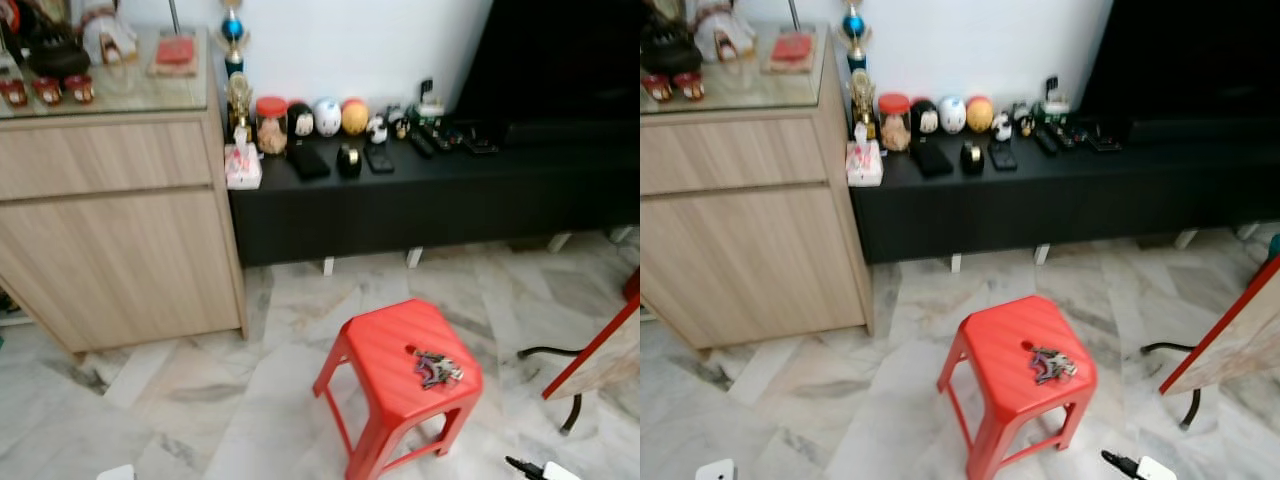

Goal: Hang keys on a hook

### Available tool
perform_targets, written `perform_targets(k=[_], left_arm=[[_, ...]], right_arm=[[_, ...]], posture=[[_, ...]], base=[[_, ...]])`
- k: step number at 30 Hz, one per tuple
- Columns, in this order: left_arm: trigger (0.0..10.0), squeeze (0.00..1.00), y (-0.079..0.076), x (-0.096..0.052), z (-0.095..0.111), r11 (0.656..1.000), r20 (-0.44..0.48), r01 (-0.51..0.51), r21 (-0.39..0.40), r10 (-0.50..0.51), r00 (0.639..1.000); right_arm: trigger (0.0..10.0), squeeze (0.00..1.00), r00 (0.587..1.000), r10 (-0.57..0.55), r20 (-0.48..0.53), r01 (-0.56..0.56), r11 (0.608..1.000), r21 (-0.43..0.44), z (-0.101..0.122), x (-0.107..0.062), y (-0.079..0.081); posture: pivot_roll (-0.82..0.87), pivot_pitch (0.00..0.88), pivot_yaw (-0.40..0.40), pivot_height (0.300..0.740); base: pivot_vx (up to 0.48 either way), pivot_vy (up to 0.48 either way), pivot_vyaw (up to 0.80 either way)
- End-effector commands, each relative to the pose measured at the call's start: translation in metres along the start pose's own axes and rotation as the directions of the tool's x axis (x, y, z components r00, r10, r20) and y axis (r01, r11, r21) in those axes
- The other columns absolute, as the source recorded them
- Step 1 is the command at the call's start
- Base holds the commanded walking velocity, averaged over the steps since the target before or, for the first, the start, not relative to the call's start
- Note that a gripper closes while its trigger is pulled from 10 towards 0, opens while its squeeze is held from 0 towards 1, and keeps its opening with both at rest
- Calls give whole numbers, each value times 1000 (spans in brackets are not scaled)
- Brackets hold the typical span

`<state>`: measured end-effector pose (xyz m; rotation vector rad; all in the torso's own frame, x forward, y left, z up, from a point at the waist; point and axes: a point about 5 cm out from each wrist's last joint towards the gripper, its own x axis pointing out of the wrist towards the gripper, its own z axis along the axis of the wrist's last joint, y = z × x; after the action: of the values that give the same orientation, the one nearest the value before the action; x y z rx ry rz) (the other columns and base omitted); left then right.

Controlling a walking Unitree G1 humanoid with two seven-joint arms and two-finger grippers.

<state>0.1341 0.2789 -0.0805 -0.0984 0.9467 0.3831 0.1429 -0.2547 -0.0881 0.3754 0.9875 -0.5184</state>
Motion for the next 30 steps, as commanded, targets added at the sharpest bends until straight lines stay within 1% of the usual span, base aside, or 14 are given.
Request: perform_targets(k=[1,8,10,11,12,14,15,19,22,25,27,30], left_arm=[[10000,0,9,-2,-7,1000,-30,-20,4,20,999],[10000,0,6,-2,-7,1000,-35,-15,2,15,999],[10000,0,4,-1,-6,1000,-35,-14,-1,14,999],[10000,0,2,-1,-6,1000,-36,-11,-4,11,999],[10000,0,1,-1,-6,1000,-36,-10,-4,10,999],[10000,0,-1,0,-6,1000,-39,-8,-4,8,999],[10000,0,-2,0,-6,1000,-42,-6,-12,6,999],[10000,0,-1,0,-8,1000,-50,-12,-21,11,999],[10000,0,2,-2,-11,1000,-60,-20,-17,19,998],[10000,0,4,-3,-17,1000,-74,-24,-9,23,997],[10000,0,5,-4,-19,1000,-77,-23,-8,23,997],[10000,0,6,-5,-21,1000,-87,-15,6,16,996]], right_arm=[[10000,0,1000,9,-3,-9,1000,15,-3,0,3],[10000,0,1000,29,10,-29,1000,1,1,0,7],[10000,0,999,46,17,-46,998,-31,4,1,9],[10000,0,998,57,22,-55,996,-63,7,1,10],[10000,0,998,59,24,-57,996,-70,8,1,11],[10000,0,996,72,43,-69,995,-78,12,1,13],[10000,0,995,84,49,-79,993,-91,14,1,15],[10000,0,995,94,45,-90,992,-93,13,1,16],[10000,0,993,117,28,-114,988,-104,7,1,17],[10000,0,991,134,11,-132,982,-135,1,0,17],[10000,0,992,128,19,-125,985,-123,2,0,16],[10000,0,991,134,24,-130,983,-127,4,0,18]], posture=[[76,0,-63,740],[65,0,-65,740],[60,0,-66,740],[54,0,-67,740],[52,0,-67,740],[49,0,-68,740],[41,0,-69,740],[34,0,-69,740],[33,0,-61,740],[46,0,-58,740],[51,0,-56,740],[46,0,-50,740]], base=[[0,-480,0],[0,-480,0],[0,-480,0],[0,-480,0],[0,-480,0],[0,-480,744],[0,0,800],[0,0,800],[0,0,613],[0,0,0],[0,0,0],[0,0,0]])
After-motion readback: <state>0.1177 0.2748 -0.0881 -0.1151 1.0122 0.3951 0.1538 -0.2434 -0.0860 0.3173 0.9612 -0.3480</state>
